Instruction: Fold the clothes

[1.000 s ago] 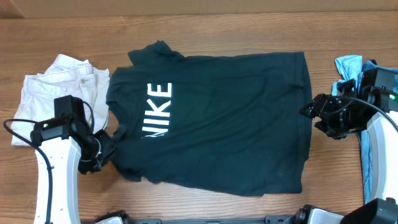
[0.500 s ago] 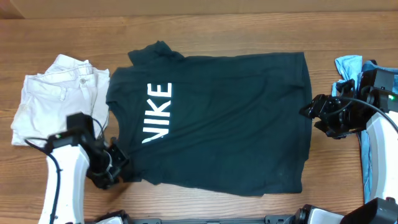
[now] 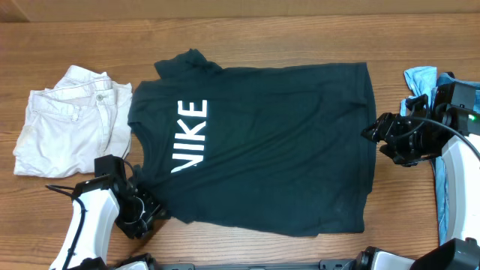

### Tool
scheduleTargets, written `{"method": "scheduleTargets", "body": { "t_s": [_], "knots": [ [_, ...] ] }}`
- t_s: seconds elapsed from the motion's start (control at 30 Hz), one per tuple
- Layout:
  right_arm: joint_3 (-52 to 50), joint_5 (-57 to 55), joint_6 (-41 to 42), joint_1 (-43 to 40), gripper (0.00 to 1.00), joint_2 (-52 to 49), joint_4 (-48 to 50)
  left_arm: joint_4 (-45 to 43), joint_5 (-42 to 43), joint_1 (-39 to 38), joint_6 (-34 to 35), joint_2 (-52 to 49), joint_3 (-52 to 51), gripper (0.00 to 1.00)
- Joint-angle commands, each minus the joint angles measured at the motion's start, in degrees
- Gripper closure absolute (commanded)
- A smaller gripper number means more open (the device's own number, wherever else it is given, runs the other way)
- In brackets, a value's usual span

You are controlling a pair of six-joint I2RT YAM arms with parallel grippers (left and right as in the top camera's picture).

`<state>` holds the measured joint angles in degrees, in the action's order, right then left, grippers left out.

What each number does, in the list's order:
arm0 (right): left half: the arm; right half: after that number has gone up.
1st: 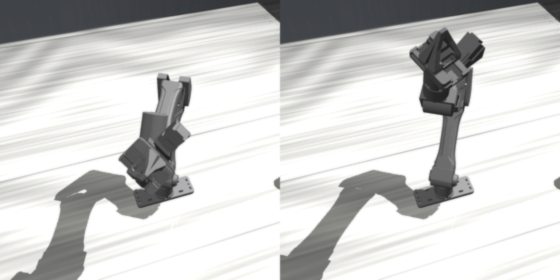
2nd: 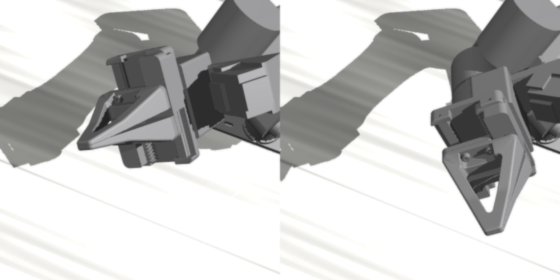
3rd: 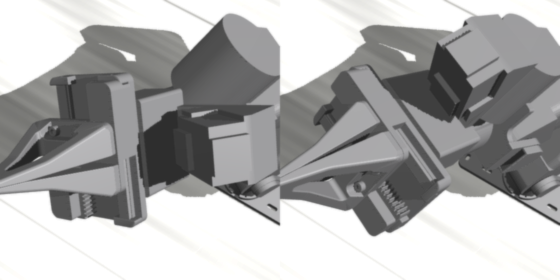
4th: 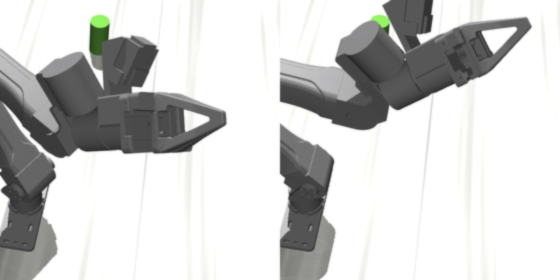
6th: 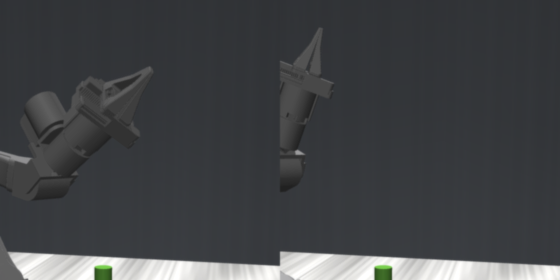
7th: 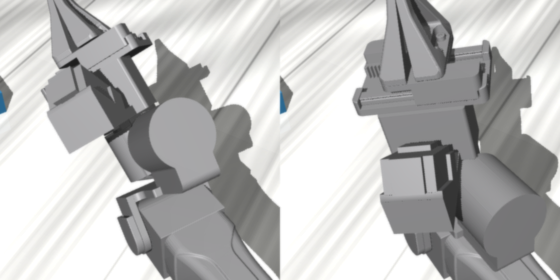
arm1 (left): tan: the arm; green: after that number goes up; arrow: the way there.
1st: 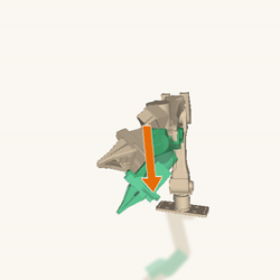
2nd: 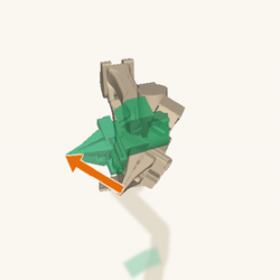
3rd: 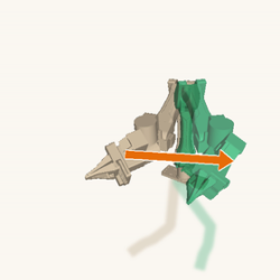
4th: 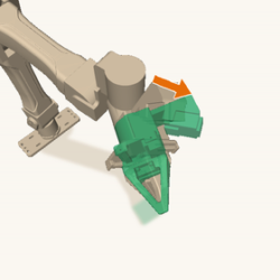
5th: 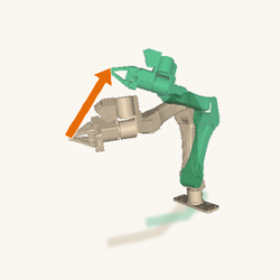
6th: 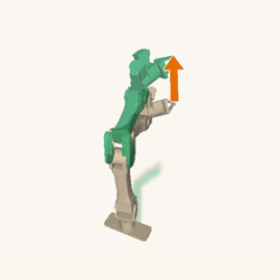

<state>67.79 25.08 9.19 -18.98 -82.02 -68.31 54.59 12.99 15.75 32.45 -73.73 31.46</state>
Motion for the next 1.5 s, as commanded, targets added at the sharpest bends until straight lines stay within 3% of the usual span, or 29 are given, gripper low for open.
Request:
{"method": "scheduleTargets", "body": {
  "t_s": [0.0, 0.3, 0.53, 0.77, 1.0, 1.27, 1.3, 1.33, 1.4, 1.47],
  "knots": [
    [0.0, -0.1, -0.3, 0.2, 0.31, 0.3, 0.3, -0.7, -5.4, -0.3, 3.0, 0.2, -0.4, 0.64],
    [0.0, 0.7, -0.3, 0.2, 0.31, 0.3, 0.3, -3.4, -8.5, -0.4, 3.5, 0.3, 1.3, 0.96],
    [0.0, 0.7, -0.3, 0.2, 0.32, 0.3, 0.1, 12.5, -8.3, -0.4, -1.6, 1.2, 18.7, 0.96],
    [0.0, 0.7, -0.3, 0.2, 0.31, 0.3, 0.2, 17.2, -4.9, -0.4, -5.5, 2.4, 33.3, 0.96],
    [0.0, 0.6, -0.3, 0.2, 0.31, 0.3, -0.1, 14.3, -3.1, -0.3, -6.4, 2.4, 35.5, 0.96],
    [0.0, 0.5, -0.3, 0.2, 0.31, 0.3, 0.1, 4.0, -6.3, -0.3, -9.4, -1.3, 35.5, 0.96],
    [0.0, 0.5, -0.3, 0.2, 0.31, 0.3, 0.1, 4.2, -6.3, -0.3, -9.8, -2.4, 35.5, 0.9],
    [0.0, 0.5, -0.3, 0.2, 0.31, 0.3, 0.0, 5.9, -5.6, -0.4, -10.4, -3.9, 35.5, 0.71],
    [0.0, 0.5, -0.3, 0.2, 0.31, 0.3, 0.0, 10.2, -5.5, -0.4, -10.7, -5.7, 35.4, 0.44],
    [0.0, 0.5, -0.3, 0.2, 0.31, 0.3, 0.0, 16.6, -5.4, -0.4, -9.9, -7.5, 35.0, 0.32]
  ]
}}
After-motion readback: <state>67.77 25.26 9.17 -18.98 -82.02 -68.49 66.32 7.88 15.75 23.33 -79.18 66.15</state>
